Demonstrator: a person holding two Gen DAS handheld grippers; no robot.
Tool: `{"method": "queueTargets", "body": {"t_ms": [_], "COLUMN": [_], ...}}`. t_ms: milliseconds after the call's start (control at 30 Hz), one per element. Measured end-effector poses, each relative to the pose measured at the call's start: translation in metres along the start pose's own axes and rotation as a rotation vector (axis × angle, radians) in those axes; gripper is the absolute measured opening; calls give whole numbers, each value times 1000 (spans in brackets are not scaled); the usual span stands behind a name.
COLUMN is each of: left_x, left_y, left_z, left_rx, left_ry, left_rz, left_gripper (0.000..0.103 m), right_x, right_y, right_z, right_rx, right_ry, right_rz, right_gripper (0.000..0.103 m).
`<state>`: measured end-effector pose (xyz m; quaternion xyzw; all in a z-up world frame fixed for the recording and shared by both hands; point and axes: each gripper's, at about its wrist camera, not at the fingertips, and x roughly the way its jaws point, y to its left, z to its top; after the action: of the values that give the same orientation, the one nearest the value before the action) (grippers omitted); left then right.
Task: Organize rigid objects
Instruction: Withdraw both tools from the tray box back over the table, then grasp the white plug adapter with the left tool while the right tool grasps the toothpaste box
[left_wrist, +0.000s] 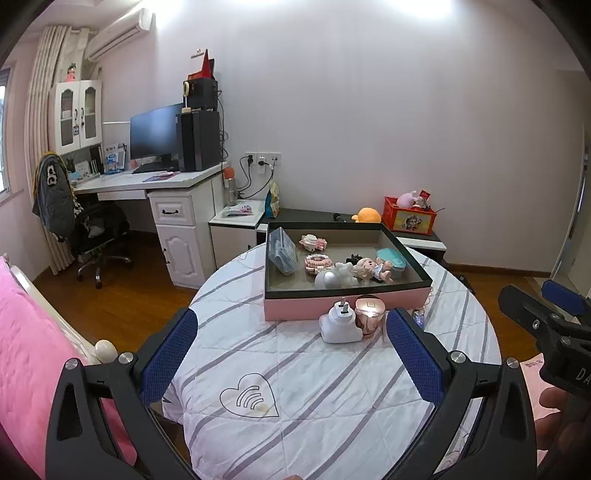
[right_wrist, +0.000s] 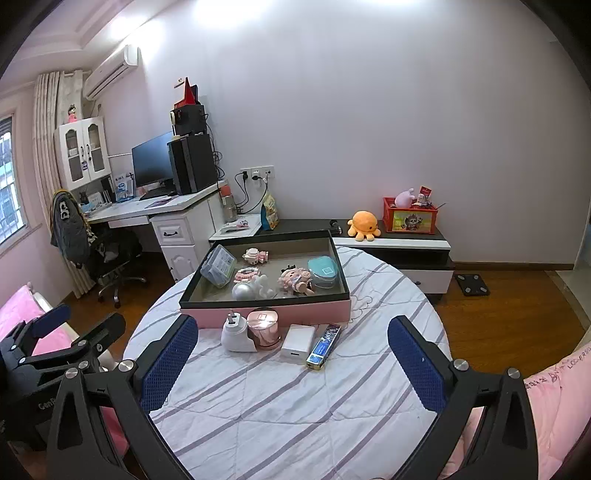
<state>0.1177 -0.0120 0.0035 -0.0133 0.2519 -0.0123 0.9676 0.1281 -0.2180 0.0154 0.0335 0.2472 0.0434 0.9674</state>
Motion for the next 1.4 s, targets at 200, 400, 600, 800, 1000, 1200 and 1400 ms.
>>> {"method": "queueTargets", "body": {"t_ms": [200, 400, 600, 800, 1000, 1200, 1400], "left_x": [-2, -2, 5, 35, 73, 119, 170], "left_y": [-4, -4, -7, -12, -19, -28, -39], "left_z": [0, 0, -3, -10, -22, -31, -39], "left_rx": [4, 3, 6, 5, 12, 20, 23], "left_ry": [-1, 0, 26, 87, 147, 212, 289], "left_rz": [-1, -2, -6, -19, -28, -37, -48], "left_gripper": [103, 103, 103, 103, 103, 103, 103], "right_x": [-2, -2, 10, 34, 69, 108, 135], "right_y": [0, 0, -12, -29, -41, -52, -60], "right_z": [0, 0, -5, -15, -28, -40, -47], "right_rx": [1, -1, 12, 32, 44, 54, 58], "right_ry": [-1, -4, 26, 90, 175, 262, 312], "right_rz": [0, -3, -28, -53, -63, -69, -71], "right_gripper": [103, 103, 103, 103, 103, 103, 103]}}
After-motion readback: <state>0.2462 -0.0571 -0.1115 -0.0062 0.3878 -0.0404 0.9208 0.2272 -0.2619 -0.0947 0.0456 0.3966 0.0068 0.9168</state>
